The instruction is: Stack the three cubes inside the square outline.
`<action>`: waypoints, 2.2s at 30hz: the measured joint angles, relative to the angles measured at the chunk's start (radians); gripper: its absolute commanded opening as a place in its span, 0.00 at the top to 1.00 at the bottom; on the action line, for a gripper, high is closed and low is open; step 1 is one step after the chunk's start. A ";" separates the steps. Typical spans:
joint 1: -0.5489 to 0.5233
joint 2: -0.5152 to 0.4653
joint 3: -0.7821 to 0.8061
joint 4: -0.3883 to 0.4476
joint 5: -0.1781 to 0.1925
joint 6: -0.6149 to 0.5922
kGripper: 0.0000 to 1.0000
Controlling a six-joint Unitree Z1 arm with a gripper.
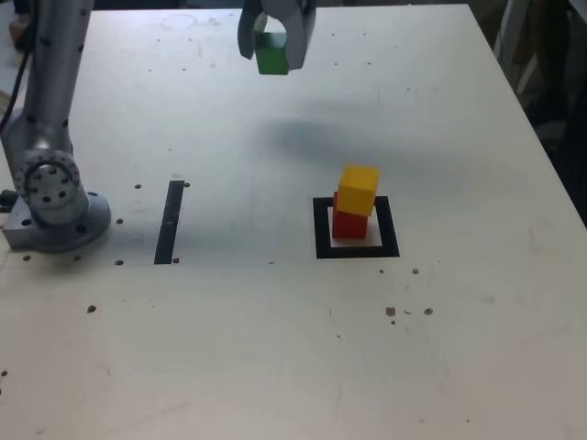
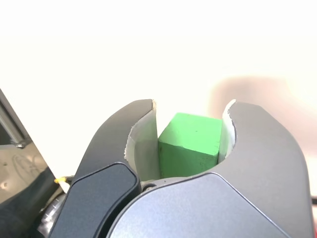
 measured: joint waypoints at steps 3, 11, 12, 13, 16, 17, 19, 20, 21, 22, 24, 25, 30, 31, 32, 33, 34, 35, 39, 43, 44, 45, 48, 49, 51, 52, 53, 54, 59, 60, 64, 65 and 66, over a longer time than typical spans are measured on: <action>-0.068 -0.024 0.002 0.010 -0.023 -0.042 0.70; -0.228 -0.069 0.006 0.045 -0.036 -0.150 0.70; -0.248 -0.072 0.009 0.048 -0.036 -0.163 0.70; -0.268 -0.074 0.012 0.049 -0.036 -0.175 0.70; -0.320 -0.074 0.024 0.051 -0.036 -0.204 0.70; -0.337 -0.074 0.026 0.051 -0.036 -0.214 0.70; -0.359 -0.074 0.027 0.051 -0.036 -0.223 0.70; -0.367 -0.074 0.028 0.052 -0.037 -0.231 0.70; -0.381 -0.074 0.028 0.053 -0.038 -0.242 0.70; -0.400 -0.074 0.028 0.054 -0.040 -0.252 0.70; -0.439 -0.074 0.027 0.055 -0.044 -0.270 0.70; -0.457 -0.074 0.026 0.055 -0.045 -0.280 0.70; -0.535 -0.055 0.002 0.056 -0.048 -0.327 0.70; -0.550 -0.047 -0.009 0.056 -0.050 -0.333 0.70; -0.564 -0.038 -0.019 0.056 -0.052 -0.338 0.70; -0.575 -0.030 -0.031 0.056 -0.054 -0.340 0.70; -0.583 -0.022 -0.042 0.057 -0.055 -0.342 0.70; -0.592 -0.012 -0.056 0.057 -0.057 -0.343 0.70; -0.618 0.014 -0.100 0.058 -0.060 -0.346 0.70; -0.629 0.033 -0.121 0.058 -0.062 -0.348 0.70; -0.629 0.039 -0.124 0.058 -0.064 -0.348 0.70; -0.629 0.043 -0.126 0.058 -0.065 -0.348 0.70; -0.629 0.056 -0.135 0.058 -0.070 -0.348 0.70; -0.630 0.060 -0.139 0.058 -0.070 -0.348 0.70; -0.630 0.068 -0.143 0.058 -0.072 -0.348 0.70; -0.630 0.072 -0.144 0.058 -0.072 -0.348 0.70; -0.630 0.075 -0.144 0.058 -0.072 -0.348 0.70; -0.630 0.077 -0.144 0.057 -0.072 -0.348 0.70; -0.630 0.082 -0.147 0.057 -0.071 -0.348 0.70; -0.630 0.083 -0.147 0.057 -0.070 -0.348 0.70; -0.626 0.093 -0.147 0.055 -0.070 -0.348 0.67; -0.624 0.097 -0.147 0.055 -0.070 -0.348 0.64; -0.622 0.100 -0.146 0.055 -0.070 -0.348 0.59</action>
